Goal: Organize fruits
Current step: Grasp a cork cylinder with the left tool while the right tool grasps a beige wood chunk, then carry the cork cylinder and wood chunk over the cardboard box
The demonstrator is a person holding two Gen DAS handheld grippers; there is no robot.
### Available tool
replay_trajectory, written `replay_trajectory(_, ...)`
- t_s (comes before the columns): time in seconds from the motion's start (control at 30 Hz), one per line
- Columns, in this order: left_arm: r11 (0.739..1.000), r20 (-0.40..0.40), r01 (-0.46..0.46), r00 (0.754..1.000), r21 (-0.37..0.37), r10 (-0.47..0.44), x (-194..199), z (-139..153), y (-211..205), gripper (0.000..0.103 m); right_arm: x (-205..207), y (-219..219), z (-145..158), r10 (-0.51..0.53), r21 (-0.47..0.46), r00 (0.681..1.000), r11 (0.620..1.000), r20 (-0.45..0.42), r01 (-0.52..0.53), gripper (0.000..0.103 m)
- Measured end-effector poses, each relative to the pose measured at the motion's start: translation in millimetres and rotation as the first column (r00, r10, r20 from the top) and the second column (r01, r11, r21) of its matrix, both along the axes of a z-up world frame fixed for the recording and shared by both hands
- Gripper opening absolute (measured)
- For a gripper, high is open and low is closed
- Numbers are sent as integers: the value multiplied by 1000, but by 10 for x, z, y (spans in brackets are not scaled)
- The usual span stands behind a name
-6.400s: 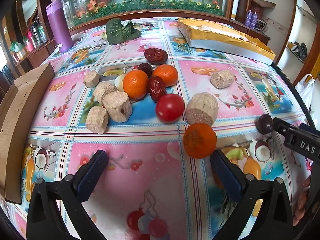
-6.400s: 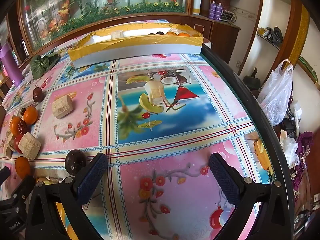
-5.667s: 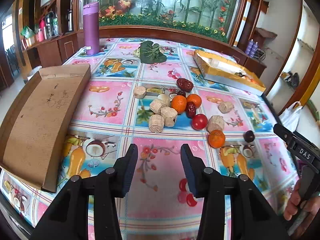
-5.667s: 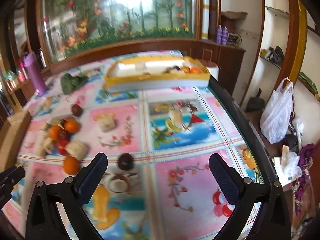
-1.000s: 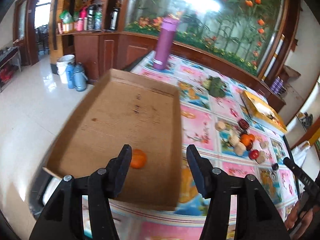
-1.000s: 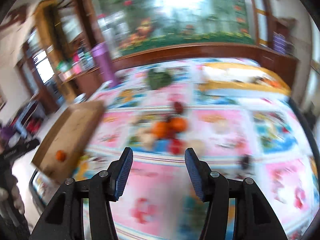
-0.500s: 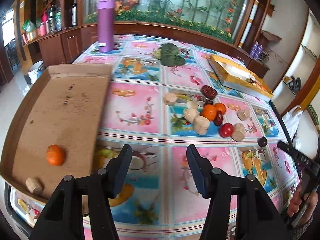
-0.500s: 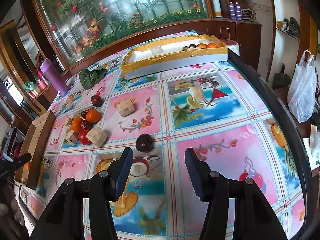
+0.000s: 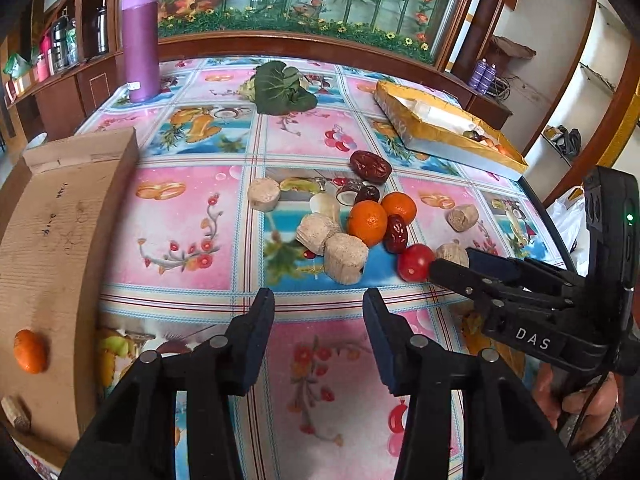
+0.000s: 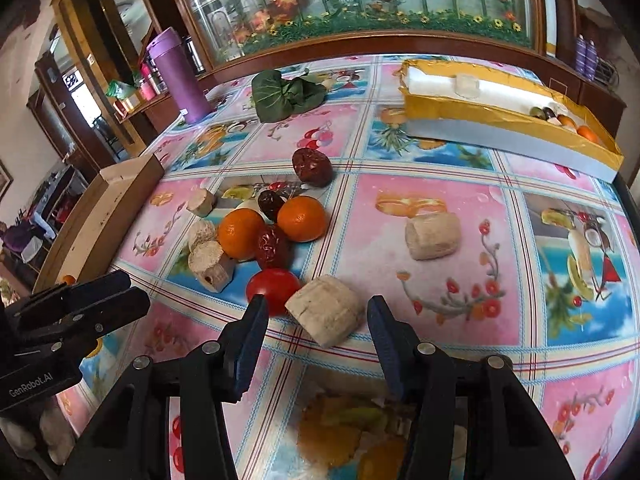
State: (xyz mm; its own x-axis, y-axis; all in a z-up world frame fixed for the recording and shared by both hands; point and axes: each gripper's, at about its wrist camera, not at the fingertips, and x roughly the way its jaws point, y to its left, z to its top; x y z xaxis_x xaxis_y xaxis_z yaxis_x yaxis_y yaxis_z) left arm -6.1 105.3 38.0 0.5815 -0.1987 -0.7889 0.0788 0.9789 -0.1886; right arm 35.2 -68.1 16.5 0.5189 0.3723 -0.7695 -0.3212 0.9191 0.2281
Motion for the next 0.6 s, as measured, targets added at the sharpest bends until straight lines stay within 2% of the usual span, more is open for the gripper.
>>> replay_trajectory(0.07, 1000, -15, 3, 1000, -4, -3, 70, -64, -9, 45, 0, 17, -2, 14, 6, 1000, 1000, 21, -14, 53)
replay_trajectory(0.1, 1000, -21, 3, 1000, -6, -3, 93, -88, -19, 45, 2, 6, 2, 19, 17, 1000, 1000, 23, -20, 44)
replay_trajectory(0.13, 1000, -27, 2, 1000, -9, -2, 125, -114, -32, 45, 2, -3, 5, 26, 30, 999, 999, 23, -26, 42)
replay_trajectory(0.23, 1000, -36, 11, 999, -26, -12, 214, -169, -96, 45, -26, -34, 3, 25, 36, 999, 999, 24, -26, 42)
replay_trajectory(0.6, 999, -1, 43, 999, 3, -43, 432, -268, -294, 43, -51, -74, 33, 12, 34, 999, 999, 31, -13, 42)
